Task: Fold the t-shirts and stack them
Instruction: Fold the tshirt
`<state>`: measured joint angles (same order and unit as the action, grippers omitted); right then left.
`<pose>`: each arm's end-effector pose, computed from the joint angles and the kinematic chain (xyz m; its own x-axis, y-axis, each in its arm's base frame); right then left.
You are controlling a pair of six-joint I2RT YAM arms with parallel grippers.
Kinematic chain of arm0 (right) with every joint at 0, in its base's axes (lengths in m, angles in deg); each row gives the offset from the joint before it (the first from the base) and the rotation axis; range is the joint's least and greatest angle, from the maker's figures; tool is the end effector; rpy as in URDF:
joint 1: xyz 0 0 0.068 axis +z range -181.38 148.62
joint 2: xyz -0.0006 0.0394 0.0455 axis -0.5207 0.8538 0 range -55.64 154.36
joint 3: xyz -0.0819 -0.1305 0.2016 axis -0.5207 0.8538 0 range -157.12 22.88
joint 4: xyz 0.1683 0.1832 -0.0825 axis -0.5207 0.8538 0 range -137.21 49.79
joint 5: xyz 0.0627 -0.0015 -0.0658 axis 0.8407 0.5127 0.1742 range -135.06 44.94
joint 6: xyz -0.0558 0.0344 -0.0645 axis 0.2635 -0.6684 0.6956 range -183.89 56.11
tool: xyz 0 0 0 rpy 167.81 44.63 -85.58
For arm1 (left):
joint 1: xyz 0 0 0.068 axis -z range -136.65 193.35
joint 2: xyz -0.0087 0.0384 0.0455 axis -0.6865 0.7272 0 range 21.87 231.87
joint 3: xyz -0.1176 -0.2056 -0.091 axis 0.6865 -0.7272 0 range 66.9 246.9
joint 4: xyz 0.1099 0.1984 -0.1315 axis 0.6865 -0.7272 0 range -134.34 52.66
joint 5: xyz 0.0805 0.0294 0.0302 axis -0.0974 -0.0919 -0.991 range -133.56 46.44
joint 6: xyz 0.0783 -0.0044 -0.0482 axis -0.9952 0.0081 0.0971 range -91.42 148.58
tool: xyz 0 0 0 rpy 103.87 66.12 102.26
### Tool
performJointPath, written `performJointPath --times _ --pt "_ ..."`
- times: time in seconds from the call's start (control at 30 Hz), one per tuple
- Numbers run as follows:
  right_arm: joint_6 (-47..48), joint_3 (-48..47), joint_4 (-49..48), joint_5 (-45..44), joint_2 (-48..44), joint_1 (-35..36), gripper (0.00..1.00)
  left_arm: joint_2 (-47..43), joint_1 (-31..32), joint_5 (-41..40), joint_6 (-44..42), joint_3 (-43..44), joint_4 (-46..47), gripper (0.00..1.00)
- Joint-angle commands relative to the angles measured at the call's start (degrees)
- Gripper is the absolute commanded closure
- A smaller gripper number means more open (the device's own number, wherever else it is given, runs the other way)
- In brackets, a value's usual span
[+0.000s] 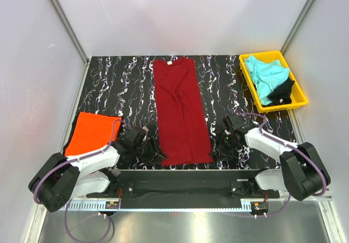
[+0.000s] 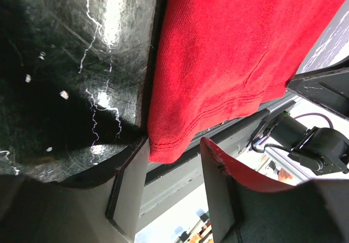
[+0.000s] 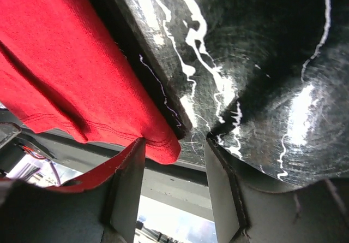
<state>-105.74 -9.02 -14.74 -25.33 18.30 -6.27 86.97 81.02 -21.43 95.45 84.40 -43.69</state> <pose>0.1833 0.1167 0.0820 -0.9710 0.2385 0.0181 0.2238 0.8793 0.4205 0.1517 -0.1564 0.0722 -0.9333 -0.3557 0.0490 -0.2973 0.6893 -0.6607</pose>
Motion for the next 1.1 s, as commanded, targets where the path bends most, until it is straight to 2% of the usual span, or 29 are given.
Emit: performJointPath --times 0.0,0.2,0.33,0.4,0.5,0.53,0.6,0.63,0.7,0.97,1.07 --pt "-0.08 0.00 -2.67 1.63 0.51 -0.32 0.46 0.82 0.82 -6.31 0.63 -1.06 -4.46 0.51" --pt "0.36 -0.09 -4.08 2.16 2.88 -0.32 0.44 2.22 1.00 -6.57 0.45 -0.97 -4.72 0.54" --pt "0.98 -0.36 -4.17 2.42 4.12 -0.32 0.48 2.14 0.91 -6.66 0.54 -0.97 -4.99 0.64" --pt "0.89 -0.09 -4.25 2.60 3.77 -0.23 0.54 1.87 0.91 -6.84 0.45 -1.06 -5.42 0.69" --pt "0.27 0.78 -4.17 2.69 2.19 -0.32 0.67 1.43 0.91 -7.63 0.19 -1.15 -6.74 0.81" --pt "0.10 1.13 -4.25 2.77 1.66 -0.32 0.76 1.35 1.00 -7.72 0.19 -1.32 -6.75 0.85" --pt "0.01 1.66 -4.17 2.69 1.22 -0.32 0.87 0.91 0.91 -8.15 0.19 -1.32 -7.53 0.97" --pt "0.18 1.67 -4.17 3.03 1.13 -0.32 0.97 0.82 1.00 -8.16 0.10 -1.50 -7.71 1.00" --pt "-0.25 1.93 -4.08 3.30 0.69 -0.32 1.00 0.20 0.91 -8.16 0.19 -1.50 -8.33 1.00" --pt "-2.36 4.39 -4.08 6.37 -3.00 -0.23 1.00 -1.47 1.97 -6.66 1.59 -2.64 -8.59 1.00" --pt "-3.94 5.62 -3.99 7.52 -7.12 -0.23 1.00 -3.57 3.19 -6.49 2.91 -3.52 -8.59 1.00"
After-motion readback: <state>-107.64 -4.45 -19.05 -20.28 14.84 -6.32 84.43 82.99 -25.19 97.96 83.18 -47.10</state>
